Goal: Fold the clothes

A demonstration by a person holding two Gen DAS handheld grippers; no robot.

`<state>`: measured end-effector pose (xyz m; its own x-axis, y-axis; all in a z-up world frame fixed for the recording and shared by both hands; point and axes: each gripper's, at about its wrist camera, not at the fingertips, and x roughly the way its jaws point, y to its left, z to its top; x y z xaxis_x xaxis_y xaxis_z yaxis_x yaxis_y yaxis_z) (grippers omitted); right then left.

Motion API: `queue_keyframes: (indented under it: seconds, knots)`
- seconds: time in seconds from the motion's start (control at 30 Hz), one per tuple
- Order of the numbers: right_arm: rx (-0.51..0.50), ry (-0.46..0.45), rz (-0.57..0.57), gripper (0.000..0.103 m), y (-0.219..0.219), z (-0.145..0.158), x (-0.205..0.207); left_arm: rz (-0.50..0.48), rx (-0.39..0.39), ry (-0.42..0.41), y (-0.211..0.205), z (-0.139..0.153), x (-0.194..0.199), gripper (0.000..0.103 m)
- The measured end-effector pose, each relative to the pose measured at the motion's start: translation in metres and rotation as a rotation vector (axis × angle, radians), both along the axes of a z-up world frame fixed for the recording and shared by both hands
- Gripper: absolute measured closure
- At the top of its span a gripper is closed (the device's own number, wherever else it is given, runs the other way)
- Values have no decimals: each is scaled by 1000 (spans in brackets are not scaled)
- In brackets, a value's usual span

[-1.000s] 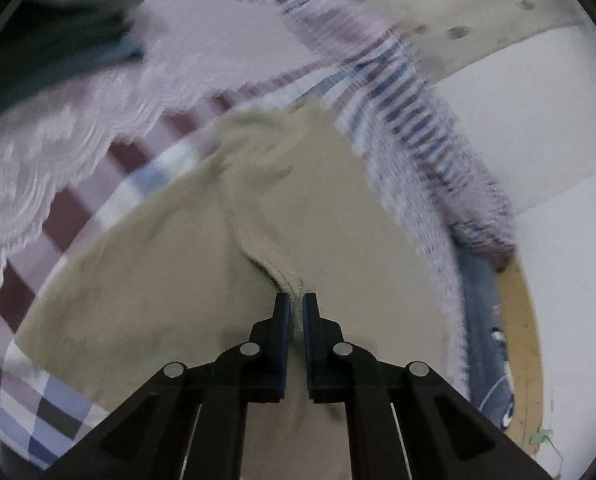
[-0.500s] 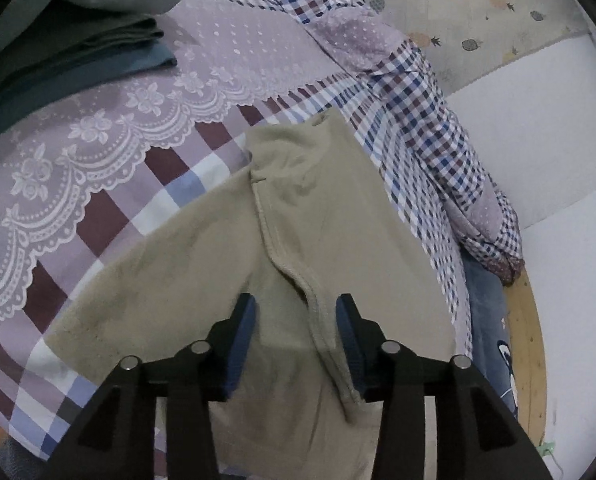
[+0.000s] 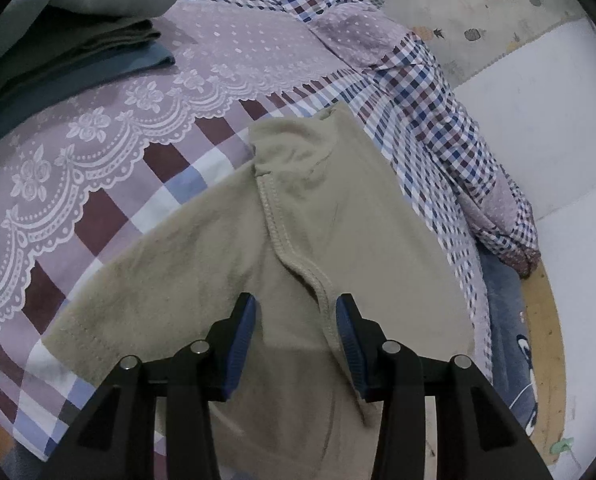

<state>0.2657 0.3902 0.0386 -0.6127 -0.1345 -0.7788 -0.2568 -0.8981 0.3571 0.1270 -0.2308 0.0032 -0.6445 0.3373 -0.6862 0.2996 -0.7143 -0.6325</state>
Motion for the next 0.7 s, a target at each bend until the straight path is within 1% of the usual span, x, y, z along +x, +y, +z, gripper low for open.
queue_keyframes:
  seconds: [0.07,0.13,0.17,0.2,0.23,0.27,0.3,0.37,0.57,0.7]
  knots:
    - [-77,16,-42,98,18,2,4,2,-11,-1,2,0,0,57]
    - [-107,51,-18,97,21,9,-6,7,-17,-2,3,0,0,57]
    - [-120,65,3,93,20,12,-12,10,-18,-3,4,0,0,57]
    - [-128,73,28,83,18,15,-23,11,-18,-3,4,1,0,57]
    - [-134,81,55,68,15,18,-35,12,-15,-2,3,0,0,57]
    - [-141,88,82,63,12,21,-46,12,-12,-2,3,0,0,57]
    - [-134,89,112,60,8,23,-62,12,-6,-2,2,0,0,57]
    - [-115,69,152,60,6,22,-96,13,-1,-4,1,-1,0,57]
    - [-88,-44,171,60,14,3,-209,13,3,-9,1,-1,-3,57]
    - [-58,-57,190,59,16,-11,-260,12,10,-12,0,-2,-6,56]
